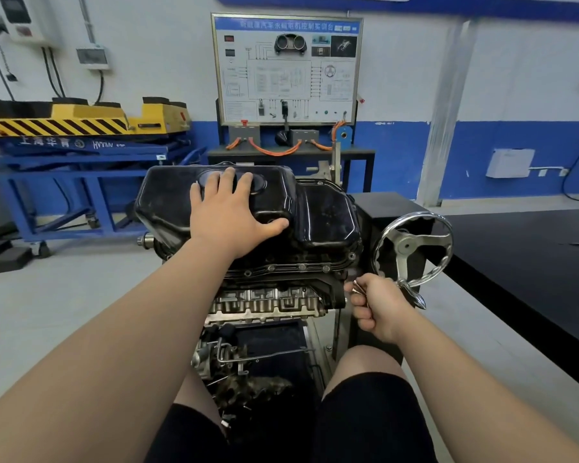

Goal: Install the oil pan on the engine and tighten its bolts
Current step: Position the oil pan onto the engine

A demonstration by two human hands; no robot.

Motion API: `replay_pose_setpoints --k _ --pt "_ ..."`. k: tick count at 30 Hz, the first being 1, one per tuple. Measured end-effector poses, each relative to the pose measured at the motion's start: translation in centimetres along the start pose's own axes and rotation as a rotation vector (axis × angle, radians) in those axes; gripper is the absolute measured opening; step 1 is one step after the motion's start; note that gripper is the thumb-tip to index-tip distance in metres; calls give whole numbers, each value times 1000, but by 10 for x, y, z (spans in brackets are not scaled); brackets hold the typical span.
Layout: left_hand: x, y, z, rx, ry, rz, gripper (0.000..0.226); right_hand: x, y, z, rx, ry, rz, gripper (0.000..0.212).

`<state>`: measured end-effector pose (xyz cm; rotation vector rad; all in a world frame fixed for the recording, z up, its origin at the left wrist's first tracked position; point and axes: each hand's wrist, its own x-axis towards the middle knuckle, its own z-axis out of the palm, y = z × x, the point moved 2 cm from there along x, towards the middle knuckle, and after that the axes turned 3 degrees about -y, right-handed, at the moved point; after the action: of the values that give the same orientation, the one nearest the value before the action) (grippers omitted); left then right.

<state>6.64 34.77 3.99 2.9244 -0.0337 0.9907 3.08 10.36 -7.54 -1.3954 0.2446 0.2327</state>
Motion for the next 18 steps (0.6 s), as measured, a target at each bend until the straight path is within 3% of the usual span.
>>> replay_pose_setpoints --k 6,18 --pt "-9 -2 -4 -9 -58 -27 116 -12 -4 -5 -108 -48 -73 15" --pt "-17 -6 -9 -12 -94 -55 118 -10 -21 -20 -72 3 -134 32"
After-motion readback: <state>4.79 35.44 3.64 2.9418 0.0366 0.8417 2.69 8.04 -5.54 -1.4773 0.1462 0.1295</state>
